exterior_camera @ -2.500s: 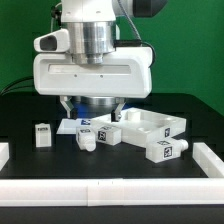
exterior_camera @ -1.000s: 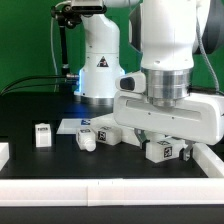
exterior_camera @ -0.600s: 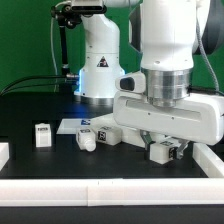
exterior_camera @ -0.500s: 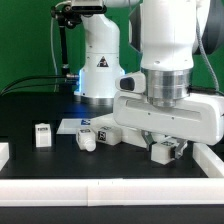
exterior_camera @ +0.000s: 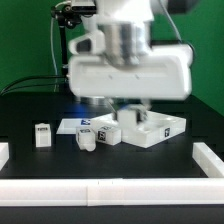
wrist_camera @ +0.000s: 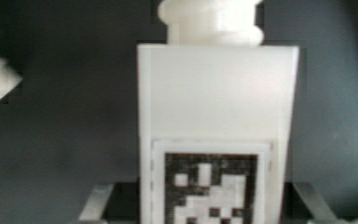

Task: Assemble one leg

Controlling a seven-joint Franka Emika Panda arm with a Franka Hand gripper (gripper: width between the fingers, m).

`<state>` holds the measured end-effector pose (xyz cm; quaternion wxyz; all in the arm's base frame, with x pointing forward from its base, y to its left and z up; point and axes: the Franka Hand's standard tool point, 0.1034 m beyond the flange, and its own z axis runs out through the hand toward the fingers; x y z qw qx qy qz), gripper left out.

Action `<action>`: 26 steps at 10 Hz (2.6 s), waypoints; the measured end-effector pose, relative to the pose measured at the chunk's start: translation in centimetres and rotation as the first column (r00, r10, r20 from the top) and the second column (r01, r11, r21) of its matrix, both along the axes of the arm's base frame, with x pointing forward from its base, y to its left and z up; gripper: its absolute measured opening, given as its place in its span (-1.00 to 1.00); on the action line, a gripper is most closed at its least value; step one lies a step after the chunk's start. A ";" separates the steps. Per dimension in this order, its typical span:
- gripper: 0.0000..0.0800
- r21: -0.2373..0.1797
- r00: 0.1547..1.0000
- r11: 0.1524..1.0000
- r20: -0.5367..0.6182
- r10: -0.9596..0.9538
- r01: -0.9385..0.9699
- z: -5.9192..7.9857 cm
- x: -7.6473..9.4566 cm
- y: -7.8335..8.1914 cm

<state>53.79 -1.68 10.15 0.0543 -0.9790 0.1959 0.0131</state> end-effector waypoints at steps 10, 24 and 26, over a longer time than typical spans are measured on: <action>-0.29 -0.029 0.980 0.981 0.053 0.193 -0.191 -0.7 -6.0 -6.7; -0.29 -0.127 0.913 0.905 -0.022 0.407 -0.407 -8.3 -17.2 -19.8; -0.29 -0.124 0.915 0.907 -0.032 0.401 -0.402 -9.0 -17.3 -20.2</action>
Offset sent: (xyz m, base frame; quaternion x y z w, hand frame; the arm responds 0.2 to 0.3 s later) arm 0.0232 0.0340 -0.0120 0.0109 0.0511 0.0855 0.9950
